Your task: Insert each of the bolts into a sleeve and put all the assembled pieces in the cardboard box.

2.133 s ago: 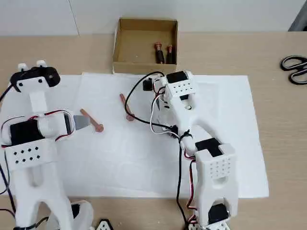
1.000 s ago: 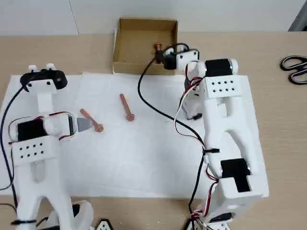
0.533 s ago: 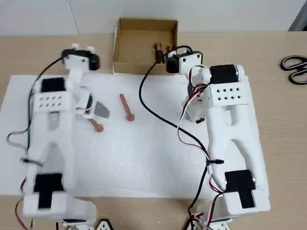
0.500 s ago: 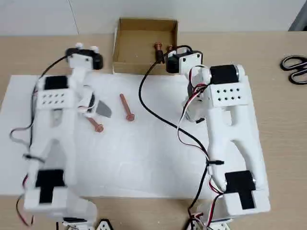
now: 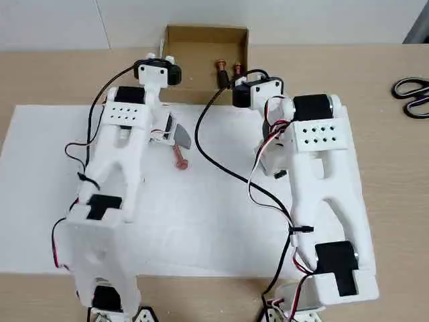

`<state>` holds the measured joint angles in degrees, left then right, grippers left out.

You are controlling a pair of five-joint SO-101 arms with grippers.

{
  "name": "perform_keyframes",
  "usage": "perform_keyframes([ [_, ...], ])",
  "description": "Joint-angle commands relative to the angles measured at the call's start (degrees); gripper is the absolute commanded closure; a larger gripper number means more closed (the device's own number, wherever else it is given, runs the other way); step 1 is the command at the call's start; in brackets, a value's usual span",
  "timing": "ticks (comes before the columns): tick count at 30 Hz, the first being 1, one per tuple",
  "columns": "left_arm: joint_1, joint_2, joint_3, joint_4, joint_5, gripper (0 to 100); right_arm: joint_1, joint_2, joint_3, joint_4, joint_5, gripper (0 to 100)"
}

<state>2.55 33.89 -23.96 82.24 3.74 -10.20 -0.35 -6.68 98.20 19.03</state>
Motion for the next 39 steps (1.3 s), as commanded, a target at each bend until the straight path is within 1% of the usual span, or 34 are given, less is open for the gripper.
perform_keyframes([
  [1,0.53,2.29,-4.44,0.26,5.01,68,0.13,-3.30,-0.18,0.57,-0.09,99.5],
  [2,0.53,3.25,-4.97,0.26,6.07,68,0.13,-3.30,-0.18,0.57,-0.09,99.5],
  [4,1.05,4.40,-5.49,0.26,7.74,71,0.13,-3.21,-0.18,0.48,-0.09,99.5],
  [8,3.08,5.27,-5.49,0.26,8.97,85,0.04,-3.12,-0.18,0.48,-0.09,99.5],
  [10,4.13,5.36,-5.49,0.26,8.97,89,0.04,-3.12,-0.18,0.48,-0.09,99.5],
  [15,5.63,5.45,-5.23,1.05,9.05,93,0.04,-3.30,-0.18,0.48,-0.09,99.5],
  [18,6.33,5.36,-5.41,2.20,9.05,100,0.04,-3.30,-0.18,0.48,-0.09,99.5],
  [25,5.98,4.84,-5.67,4.84,8.53,99,0.04,-3.38,-0.18,0.48,-0.09,99.5],
  [27,5.71,4.75,-7.78,5.80,5.01,99,0.04,-3.38,-0.18,0.48,-0.09,99.5],
  [29,5.01,4.84,-12.70,9.41,-0.53,99,0.13,-3.38,-0.18,0.48,-0.09,99.5],
  [32,3.52,4.84,-21.49,14.95,-5.89,99,0.31,-3.38,-0.26,0.48,-0.09,99.5],
  [34,2.46,4.84,-27.38,18.02,-10.90,99,0.31,-3.47,-0.44,0.48,-0.09,99.5],
  [37,0.35,4.84,-31.16,18.20,-20.40,99,0.40,-3.47,-0.44,0.48,-0.09,99.5],
  [39,-0.97,5.19,-31.52,18.20,-29.63,99,0.40,-3.47,-0.44,0.48,-0.09,99.5],
])
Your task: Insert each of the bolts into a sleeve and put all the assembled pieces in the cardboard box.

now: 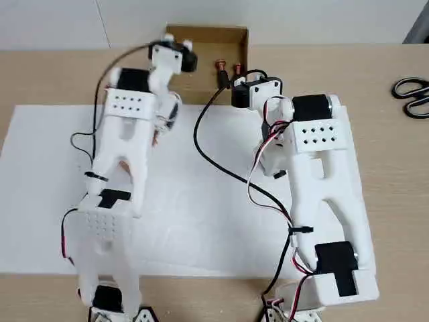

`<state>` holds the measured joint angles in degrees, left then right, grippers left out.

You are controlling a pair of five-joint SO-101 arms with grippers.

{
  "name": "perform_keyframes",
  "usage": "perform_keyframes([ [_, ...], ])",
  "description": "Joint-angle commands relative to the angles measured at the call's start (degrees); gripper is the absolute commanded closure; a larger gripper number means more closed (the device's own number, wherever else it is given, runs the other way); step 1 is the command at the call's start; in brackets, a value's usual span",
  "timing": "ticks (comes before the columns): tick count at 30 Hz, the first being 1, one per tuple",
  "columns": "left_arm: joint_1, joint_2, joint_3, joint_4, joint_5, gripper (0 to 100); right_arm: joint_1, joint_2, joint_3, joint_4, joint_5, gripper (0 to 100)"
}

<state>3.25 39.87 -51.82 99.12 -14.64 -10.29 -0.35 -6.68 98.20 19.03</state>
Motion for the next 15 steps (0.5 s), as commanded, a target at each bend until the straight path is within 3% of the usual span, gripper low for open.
perform_keyframes([
  [1,-2.20,-0.70,-3.30,1.32,-16.18,99,0.48,-3.56,-0.44,0.48,-0.09,99.5],
  [8,-2.20,-0.62,5.41,1.32,-42.55,99,0.48,-13.23,-0.18,0.66,-1.85,99.5],
  [12,-0.70,-0.53,9.36,1.14,-50.99,99,0.48,-17.54,-0.18,0.66,-1.93,99.5],
  [15,0.70,-0.53,11.21,-0.88,-52.40,99,0.48,-18.95,-0.18,0.66,-1.93,99.5],
])
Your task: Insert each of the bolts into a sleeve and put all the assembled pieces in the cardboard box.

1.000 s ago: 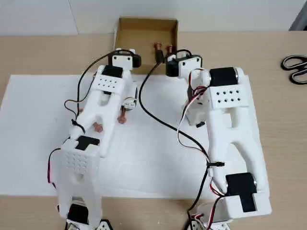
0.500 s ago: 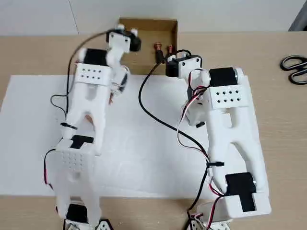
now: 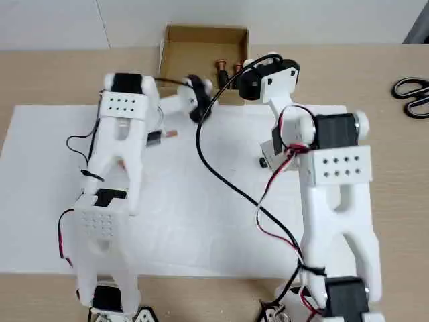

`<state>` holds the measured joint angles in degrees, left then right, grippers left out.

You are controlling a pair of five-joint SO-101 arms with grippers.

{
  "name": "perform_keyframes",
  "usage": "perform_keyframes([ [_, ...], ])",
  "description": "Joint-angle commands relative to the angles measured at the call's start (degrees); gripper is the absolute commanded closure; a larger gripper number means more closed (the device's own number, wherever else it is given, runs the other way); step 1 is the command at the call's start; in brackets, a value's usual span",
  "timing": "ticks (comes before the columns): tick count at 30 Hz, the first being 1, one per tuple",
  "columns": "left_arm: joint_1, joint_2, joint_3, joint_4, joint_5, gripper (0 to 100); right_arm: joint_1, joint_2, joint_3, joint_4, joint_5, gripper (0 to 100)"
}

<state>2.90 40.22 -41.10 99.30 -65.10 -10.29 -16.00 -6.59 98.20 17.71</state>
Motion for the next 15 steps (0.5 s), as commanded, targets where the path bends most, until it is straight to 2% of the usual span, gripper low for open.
perform_keyframes([
  [1,1.49,-0.88,0.84,-1.41,-2.20,99,0.48,-3.38,-0.26,0.75,-0.62,99.5],
  [6,4.31,-0.88,1.01,-3.25,-2.29,99,0.48,-3.47,-0.26,0.75,-0.62,99.5],
  [11,3.34,-0.97,0.92,-5.45,5.19,87,0.48,-3.65,-0.26,0.84,-0.70,99.5],
  [15,2.29,-0.97,0.66,-5.10,6.07,83,0.48,-3.65,-0.26,0.84,-0.70,99.5],
])
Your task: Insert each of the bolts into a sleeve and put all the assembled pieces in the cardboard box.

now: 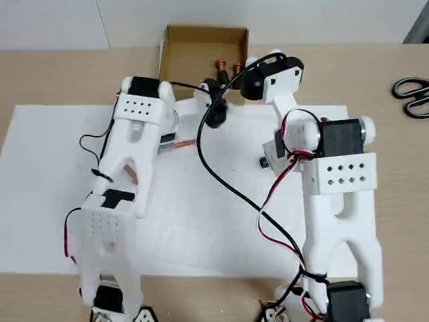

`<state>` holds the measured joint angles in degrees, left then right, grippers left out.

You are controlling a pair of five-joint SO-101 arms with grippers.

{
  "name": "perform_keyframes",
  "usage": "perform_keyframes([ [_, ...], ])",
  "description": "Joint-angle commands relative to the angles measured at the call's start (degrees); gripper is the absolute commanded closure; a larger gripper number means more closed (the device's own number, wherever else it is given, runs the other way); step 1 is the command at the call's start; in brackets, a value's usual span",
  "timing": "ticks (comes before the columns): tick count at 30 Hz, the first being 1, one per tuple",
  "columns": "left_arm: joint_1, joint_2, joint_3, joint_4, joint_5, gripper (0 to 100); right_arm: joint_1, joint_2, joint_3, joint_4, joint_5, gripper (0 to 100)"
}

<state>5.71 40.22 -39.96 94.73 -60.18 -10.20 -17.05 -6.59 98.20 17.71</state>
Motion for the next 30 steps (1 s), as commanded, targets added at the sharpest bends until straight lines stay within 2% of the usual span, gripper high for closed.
perform_keyframes([
  [1,-0.62,-0.97,-0.40,-0.44,1.93,83,0.40,-2.59,-0.26,0.84,-0.70,99.5],
  [3,-0.79,-1.32,-0.48,-0.44,6.77,83,0.22,-2.59,-0.26,0.84,-0.70,99.5],
  [6,-0.97,-1.49,-2.24,-0.18,19.08,83,0.13,-2.68,-0.26,0.84,-0.70,99.5],
  [12,-0.70,-1.49,-11.65,5.54,61.63,83,0.04,-2.51,-0.26,0.66,-0.70,99.5],
  [15,-1.05,-1.49,-14.20,5.63,78.51,83,0.04,-2.33,-0.26,0.57,-0.70,99.5],
  [20,-0.70,-1.14,-12.53,5.63,96.70,83,0.04,-2.59,-0.26,0.57,-0.70,99.5],
  [26,0.62,-1.23,-6.73,5.63,125.80,83,0.04,-2.68,-0.26,0.66,-0.70,99.5],
  [30,1.85,-0.97,-2.24,5.63,133.10,83,0.04,-2.68,-0.26,0.66,-0.70,99.5],
])
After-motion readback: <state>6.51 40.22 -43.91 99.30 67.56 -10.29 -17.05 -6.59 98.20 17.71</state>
